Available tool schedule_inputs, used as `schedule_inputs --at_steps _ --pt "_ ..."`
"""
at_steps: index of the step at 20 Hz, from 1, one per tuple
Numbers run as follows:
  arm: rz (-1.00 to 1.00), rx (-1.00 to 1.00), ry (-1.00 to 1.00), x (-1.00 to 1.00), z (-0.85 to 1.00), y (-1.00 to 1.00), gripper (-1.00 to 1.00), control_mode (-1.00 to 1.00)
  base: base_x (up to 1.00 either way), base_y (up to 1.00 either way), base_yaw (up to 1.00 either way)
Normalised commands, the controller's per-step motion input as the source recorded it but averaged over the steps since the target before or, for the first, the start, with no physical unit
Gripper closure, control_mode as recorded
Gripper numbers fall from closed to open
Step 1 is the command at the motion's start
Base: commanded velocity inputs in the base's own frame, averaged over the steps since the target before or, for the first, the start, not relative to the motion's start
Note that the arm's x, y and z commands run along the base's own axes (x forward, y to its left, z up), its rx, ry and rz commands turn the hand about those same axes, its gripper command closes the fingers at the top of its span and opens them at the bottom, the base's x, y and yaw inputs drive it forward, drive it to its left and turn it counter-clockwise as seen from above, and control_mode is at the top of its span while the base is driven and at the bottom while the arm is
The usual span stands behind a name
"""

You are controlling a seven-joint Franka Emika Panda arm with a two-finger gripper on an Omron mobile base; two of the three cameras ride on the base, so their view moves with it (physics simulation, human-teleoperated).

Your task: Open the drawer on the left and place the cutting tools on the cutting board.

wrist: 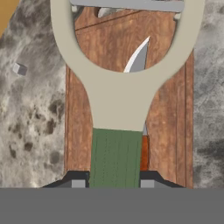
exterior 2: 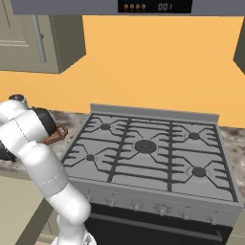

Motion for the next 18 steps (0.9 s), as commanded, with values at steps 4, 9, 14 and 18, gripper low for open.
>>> schedule_inputs --at_steps 4,9,14,18 --pt "0.00 -0.05 0.00 0.13 -0.15 0.03 1.00 -1.00 0.00 0.00 0.00" --pt "0.00 -0.04 0.00 0.17 -0.15 0.00 1.00 -1.00 0.00 0.00 0.00" --pt "0.00 -0.03 0.00 0.22 -0.11 0.15 -1.00 -1.00 0.00 0.00 0.00" --pt "-0.02 0.00 0.00 0.40 0.00 0.21 -1.00 -1.00 0.00 0.00 0.00"
